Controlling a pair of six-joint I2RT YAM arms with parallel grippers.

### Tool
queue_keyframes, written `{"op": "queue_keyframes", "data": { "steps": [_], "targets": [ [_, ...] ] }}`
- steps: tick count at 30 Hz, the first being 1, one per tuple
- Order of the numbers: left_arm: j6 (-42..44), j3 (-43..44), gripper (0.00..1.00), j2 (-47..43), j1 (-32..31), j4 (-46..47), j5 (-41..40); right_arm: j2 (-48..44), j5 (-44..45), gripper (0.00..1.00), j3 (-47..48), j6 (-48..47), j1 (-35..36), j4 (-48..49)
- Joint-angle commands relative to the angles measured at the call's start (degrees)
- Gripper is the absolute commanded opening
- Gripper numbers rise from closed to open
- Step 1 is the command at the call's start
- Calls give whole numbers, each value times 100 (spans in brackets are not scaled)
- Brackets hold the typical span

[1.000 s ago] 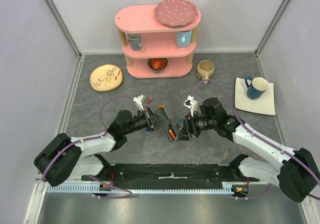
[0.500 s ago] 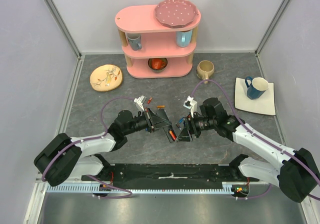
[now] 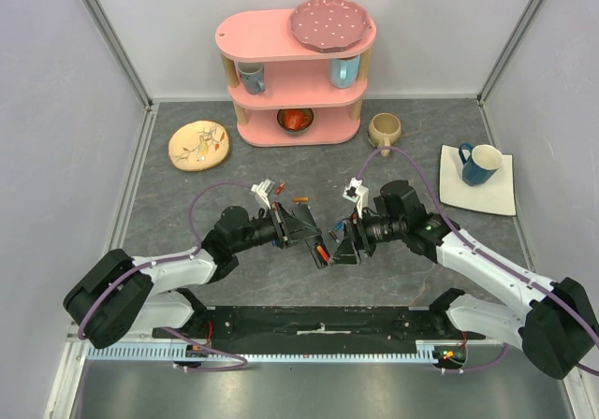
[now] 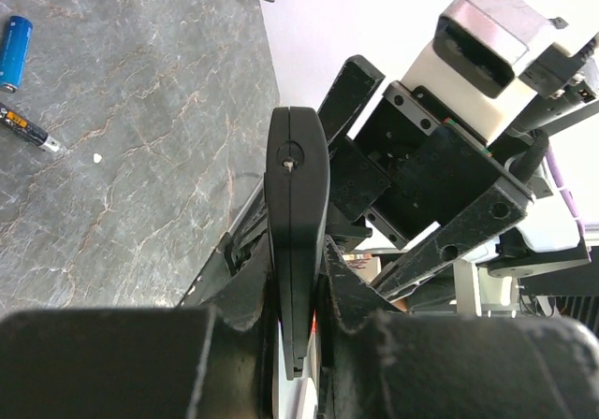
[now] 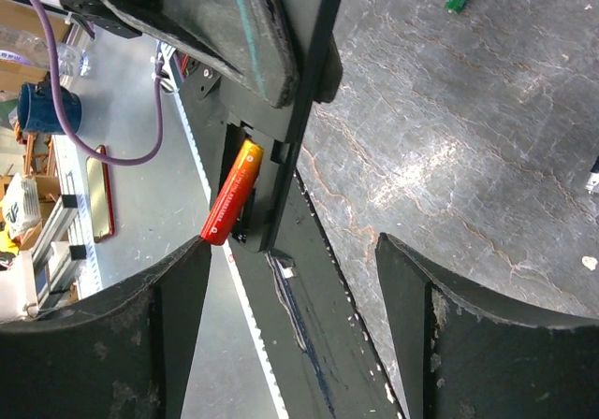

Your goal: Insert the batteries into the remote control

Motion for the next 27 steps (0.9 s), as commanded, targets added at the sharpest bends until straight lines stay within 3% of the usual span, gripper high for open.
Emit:
{"op": "queue_keyframes", "data": {
  "steps": [1,27],
  "targets": [
    [-220,8,2,-73,-179,59,597,-50,193,79,357,-32,-70,442],
    [-281,158,2,-214,-188,244,606,100,457,79,295,-138,-35,204]
  ]
}}
